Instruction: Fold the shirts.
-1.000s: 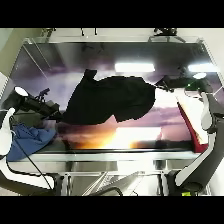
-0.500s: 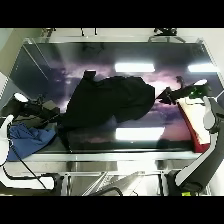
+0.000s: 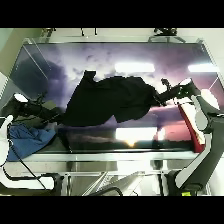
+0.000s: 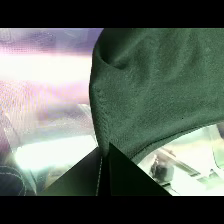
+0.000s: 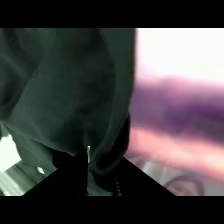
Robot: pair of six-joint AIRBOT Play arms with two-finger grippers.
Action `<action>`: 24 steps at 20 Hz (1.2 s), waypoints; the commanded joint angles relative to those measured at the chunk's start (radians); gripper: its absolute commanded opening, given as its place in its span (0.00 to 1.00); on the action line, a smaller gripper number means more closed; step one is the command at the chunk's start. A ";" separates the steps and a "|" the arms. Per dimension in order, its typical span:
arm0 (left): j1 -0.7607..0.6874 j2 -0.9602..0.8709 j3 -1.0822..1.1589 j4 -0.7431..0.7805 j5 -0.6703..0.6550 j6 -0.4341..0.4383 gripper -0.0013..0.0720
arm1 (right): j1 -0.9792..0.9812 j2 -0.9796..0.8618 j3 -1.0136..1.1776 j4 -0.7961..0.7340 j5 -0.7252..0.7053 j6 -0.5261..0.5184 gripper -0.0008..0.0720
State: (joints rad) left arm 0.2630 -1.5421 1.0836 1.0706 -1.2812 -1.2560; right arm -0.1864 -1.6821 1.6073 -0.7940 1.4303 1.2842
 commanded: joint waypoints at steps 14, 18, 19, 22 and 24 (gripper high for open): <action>-0.001 0.000 0.000 0.000 -0.024 0.004 0.04 | 0.028 0.230 -0.358 0.037 -0.178 -0.021 0.31; -0.001 0.000 0.000 0.000 -0.025 0.010 0.04 | 0.039 0.227 -0.358 0.039 -0.194 -0.021 0.31; -0.001 0.000 0.000 0.000 -0.024 0.012 0.04 | 0.045 0.227 -0.358 0.039 -0.194 -0.021 0.31; -0.001 0.000 0.000 0.000 -0.024 0.018 0.04 | 0.066 0.217 -0.359 0.039 -0.205 -0.021 0.29; -0.001 0.000 0.000 0.000 -0.026 0.019 0.04 | 0.076 0.217 -0.359 0.039 -0.203 -0.032 0.04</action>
State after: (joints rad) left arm 0.2630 -1.5421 1.0836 1.0710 -1.3060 -1.2404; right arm -0.1249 -1.4631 1.2491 -0.7593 1.2346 1.2633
